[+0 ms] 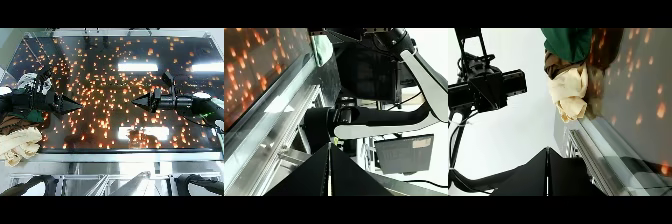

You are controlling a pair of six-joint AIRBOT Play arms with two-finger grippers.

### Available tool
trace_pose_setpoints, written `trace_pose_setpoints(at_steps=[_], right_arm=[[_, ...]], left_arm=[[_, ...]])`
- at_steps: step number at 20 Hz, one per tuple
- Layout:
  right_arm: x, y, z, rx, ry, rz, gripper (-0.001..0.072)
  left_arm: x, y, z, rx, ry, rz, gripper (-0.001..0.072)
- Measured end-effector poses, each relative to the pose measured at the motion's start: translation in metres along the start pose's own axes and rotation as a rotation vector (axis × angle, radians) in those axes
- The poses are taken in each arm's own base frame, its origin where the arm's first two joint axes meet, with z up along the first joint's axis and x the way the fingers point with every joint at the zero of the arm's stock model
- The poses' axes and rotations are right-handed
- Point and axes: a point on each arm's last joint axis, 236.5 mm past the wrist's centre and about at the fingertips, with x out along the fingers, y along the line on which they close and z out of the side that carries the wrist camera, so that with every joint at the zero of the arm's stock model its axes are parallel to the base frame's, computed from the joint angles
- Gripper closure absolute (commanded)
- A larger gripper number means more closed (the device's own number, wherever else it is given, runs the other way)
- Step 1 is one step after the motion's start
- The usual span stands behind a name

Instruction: Fold the shirts.

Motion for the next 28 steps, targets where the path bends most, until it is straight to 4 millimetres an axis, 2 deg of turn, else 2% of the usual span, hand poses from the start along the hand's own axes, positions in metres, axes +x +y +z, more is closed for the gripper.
trace_pose_setpoints(at_steps=[5,7,9,10,11,12,13,14,16,17,18,20,23,25,28], right_arm=[[0.0,0.0,0.0,0.0,0.0,0.0,0.0698],[0.0,0.0,0.0,0.0,-0.001,-0.001,0.0698],[0.0,0.0,0.0,0.0,-0.002,-0.001,0.0698],[0.0,0.0,0.0,0.0,-0.002,-0.001,0.0698],[0.0,0.0,0.0,0.0,-0.002,-0.001,0.0698],[0.0,0.0,0.0,0.0,-0.002,-0.001,0.0698],[0.0,0.0,0.0,0.0,-0.002,-0.001,0.0698],[0.0,0.0,0.0,0.0,-0.002,-0.001,0.0698],[0.0,0.0,0.0,0.0,-0.002,-0.001,0.0698],[0.0,0.0,0.0,0.0,-0.002,-0.001,0.0698],[0.0,0.0,0.0,0.0,-0.002,-0.001,0.0698],[0.0,0.003,0.003,0.005,-0.014,0.014,0.0698],[-0.001,0.014,0.012,0.018,-0.049,0.06,0.0698],[-0.002,0.02,0.018,0.027,-0.075,0.086,0.0698],[-0.003,0.025,0.027,0.039,-0.112,0.109,0.0691]], left_arm=[[-0.007,-0.001,0.003,-0.005,-0.014,0.002,0.0709],[-0.025,-0.002,0.015,-0.012,-0.064,0.028,0.0709],[-0.064,0.005,0.037,-0.011,-0.181,0.145,0.0706],[-0.088,0.013,0.046,-0.007,-0.246,0.24,0.0651],[-0.116,0.022,0.054,0.005,-0.315,0.358,0.0387],[-0.145,0.03,0.06,0.015,-0.379,0.476,0.0301],[-0.179,0.038,0.066,0.024,-0.448,0.605,0.0043],[-0.21,0.042,0.072,0.035,-0.512,0.712,-0.0001],[-0.27,0.052,0.086,0.046,-0.628,0.882,0.0],[-0.292,0.058,0.093,0.041,-0.665,0.931,0.0002],[-0.316,0.07,0.101,0.031,-0.697,0.978,0.0002],[-0.348,0.099,0.115,0.011,-0.711,1.033,0.0002],[-0.377,0.166,0.133,-0.039,-0.657,1.089,0.0003],[-0.379,0.214,0.142,-0.072,-0.594,1.096,0.0003],[-0.361,0.272,0.162,-0.089,-0.506,1.076,0.0004]])
